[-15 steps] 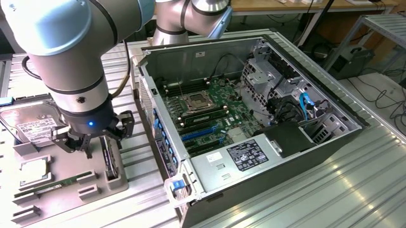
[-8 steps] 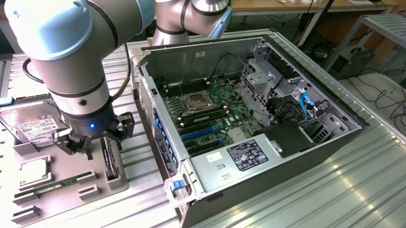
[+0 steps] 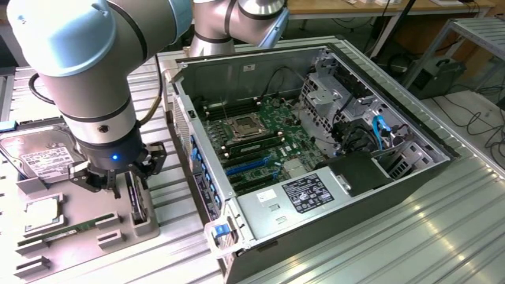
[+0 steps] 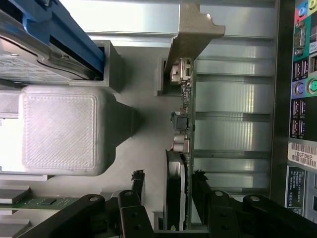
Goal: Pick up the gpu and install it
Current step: 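Pick up the gpu and move the gpu toward the slot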
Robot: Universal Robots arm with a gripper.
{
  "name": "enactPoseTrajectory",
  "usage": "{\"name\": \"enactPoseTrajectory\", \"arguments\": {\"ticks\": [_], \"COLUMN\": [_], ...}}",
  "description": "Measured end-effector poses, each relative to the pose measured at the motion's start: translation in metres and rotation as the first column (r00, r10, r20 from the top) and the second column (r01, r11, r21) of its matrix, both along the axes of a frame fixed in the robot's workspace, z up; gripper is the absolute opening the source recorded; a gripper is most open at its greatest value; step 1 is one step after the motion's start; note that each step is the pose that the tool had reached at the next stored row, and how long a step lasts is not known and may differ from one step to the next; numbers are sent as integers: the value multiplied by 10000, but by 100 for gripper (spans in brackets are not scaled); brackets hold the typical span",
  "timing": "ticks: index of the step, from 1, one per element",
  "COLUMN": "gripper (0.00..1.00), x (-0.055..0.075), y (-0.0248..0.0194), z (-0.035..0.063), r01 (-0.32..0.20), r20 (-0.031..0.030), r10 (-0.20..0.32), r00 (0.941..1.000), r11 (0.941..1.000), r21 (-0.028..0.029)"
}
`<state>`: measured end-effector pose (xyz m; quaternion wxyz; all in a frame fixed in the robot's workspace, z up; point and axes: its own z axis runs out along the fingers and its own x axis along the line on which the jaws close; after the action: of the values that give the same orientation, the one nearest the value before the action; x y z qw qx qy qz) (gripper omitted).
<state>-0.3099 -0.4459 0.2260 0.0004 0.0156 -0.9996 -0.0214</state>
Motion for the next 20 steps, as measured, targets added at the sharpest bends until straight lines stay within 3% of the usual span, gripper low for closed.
{"name": "enactPoseTrajectory", "arguments": {"ticks": [20], "gripper": [50], "x": [24], "y": [24], "z": [-25], "r01": [0], "r20": [1], "r10": [0], "r00": [10000], "r11": [10000], "r21": [-1]}}
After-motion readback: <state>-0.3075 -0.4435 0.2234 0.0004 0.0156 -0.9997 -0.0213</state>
